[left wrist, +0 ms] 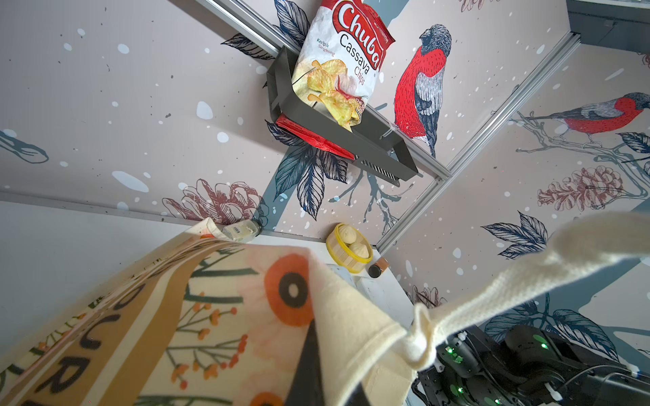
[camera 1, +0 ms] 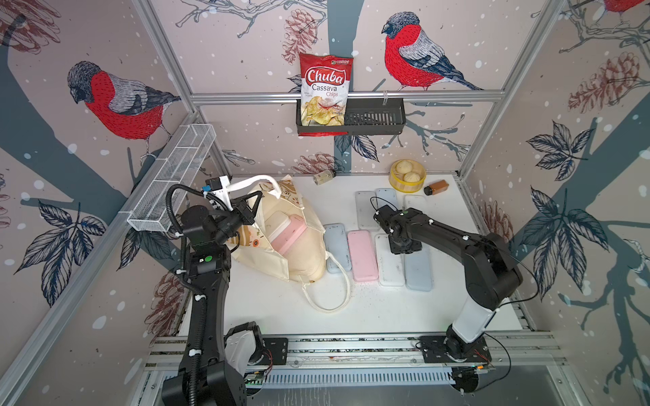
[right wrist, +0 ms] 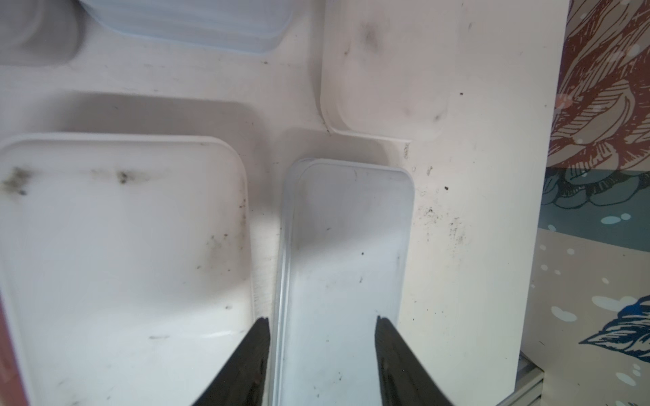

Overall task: Take out the pencil case from the canvas bag
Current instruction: Place the pencil case at the center of the board.

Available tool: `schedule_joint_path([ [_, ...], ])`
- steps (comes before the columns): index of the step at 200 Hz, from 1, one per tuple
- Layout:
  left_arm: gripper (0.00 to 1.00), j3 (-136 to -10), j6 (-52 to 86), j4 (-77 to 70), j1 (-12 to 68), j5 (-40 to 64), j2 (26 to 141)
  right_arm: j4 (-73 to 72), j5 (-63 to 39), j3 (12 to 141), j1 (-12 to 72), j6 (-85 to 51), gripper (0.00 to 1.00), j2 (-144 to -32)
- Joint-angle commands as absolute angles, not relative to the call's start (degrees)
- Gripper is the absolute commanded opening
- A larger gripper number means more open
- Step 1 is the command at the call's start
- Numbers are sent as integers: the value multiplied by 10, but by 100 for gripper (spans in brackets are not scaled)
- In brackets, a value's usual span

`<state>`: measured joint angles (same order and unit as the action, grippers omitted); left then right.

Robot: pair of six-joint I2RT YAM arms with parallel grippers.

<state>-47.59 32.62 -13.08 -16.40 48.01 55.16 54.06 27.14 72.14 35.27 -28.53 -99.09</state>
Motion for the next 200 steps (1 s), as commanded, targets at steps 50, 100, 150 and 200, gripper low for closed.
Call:
schedule_joint_path([
  [50,0,-478,349,-226,-165,519,554,451,202,815,453,-321,52,-870],
  [100,0,-469,392,-279,-164,542,550,42,225,695,678,-300,53,-743],
  [150,0,-445,475,-393,-164,572,550,-120,240,715,777,-315,53,-853],
  [200,0,-424,546,-505,-164,591,551,-116,222,775,738,-429,50,-980],
])
